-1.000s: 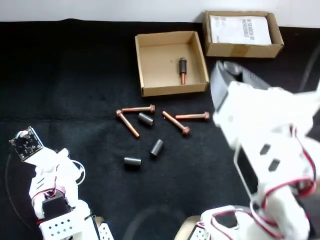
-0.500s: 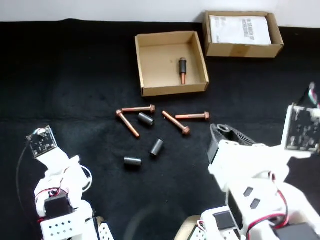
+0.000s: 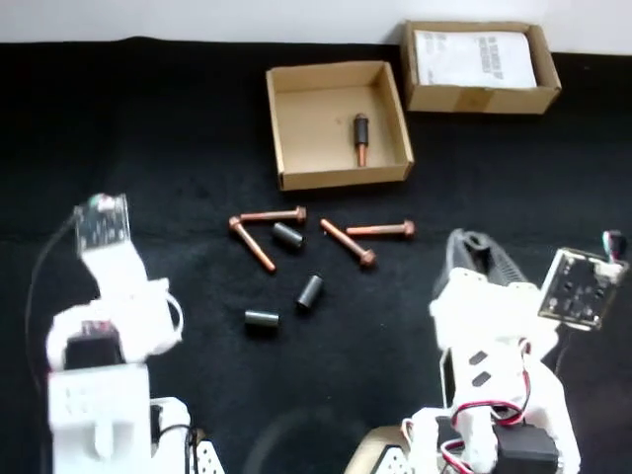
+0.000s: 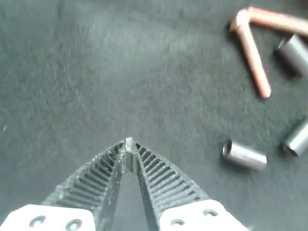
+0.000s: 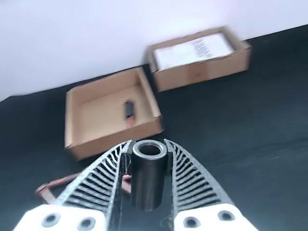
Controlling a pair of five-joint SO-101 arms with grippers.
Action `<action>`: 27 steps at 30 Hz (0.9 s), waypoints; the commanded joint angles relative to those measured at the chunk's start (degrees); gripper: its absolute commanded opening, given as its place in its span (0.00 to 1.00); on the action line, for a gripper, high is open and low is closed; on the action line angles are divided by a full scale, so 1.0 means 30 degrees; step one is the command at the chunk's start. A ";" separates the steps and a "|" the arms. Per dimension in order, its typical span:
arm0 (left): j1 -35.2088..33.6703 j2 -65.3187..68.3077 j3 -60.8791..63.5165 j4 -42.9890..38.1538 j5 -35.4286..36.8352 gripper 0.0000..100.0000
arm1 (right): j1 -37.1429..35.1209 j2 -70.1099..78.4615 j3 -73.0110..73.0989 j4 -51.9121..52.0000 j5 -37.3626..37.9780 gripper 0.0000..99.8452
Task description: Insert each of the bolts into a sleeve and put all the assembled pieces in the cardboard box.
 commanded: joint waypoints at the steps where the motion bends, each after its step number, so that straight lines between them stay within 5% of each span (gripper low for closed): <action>1: 0.0630 0.7458 -0.6725 0.2374 -0.1436 0.01 | 0.1480 -0.1099 0.0747 -0.1011 0.0410 0.01; 7: 0.2505 1.4344 -1.4901 0.7092 -0.4366 0.01 | 0.3971 -0.2799 0.2271 -0.1011 0.0440 0.01; 13: 0.4908 1.7304 -1.8857 0.7267 -0.6593 0.01 | 0.6549 -0.4088 0.3941 -0.1011 0.0440 0.01; 19: 0.7956 1.9414 -2.0586 0.7238 -1.2396 0.01 | 0.9421 -0.4293 0.5231 -0.1011 0.0469 0.01; 27: 1.0799 2.2110 -2.2696 0.7326 -1.5414 0.08 | 1.3201 -0.4821 0.7136 -0.1011 0.0469 0.01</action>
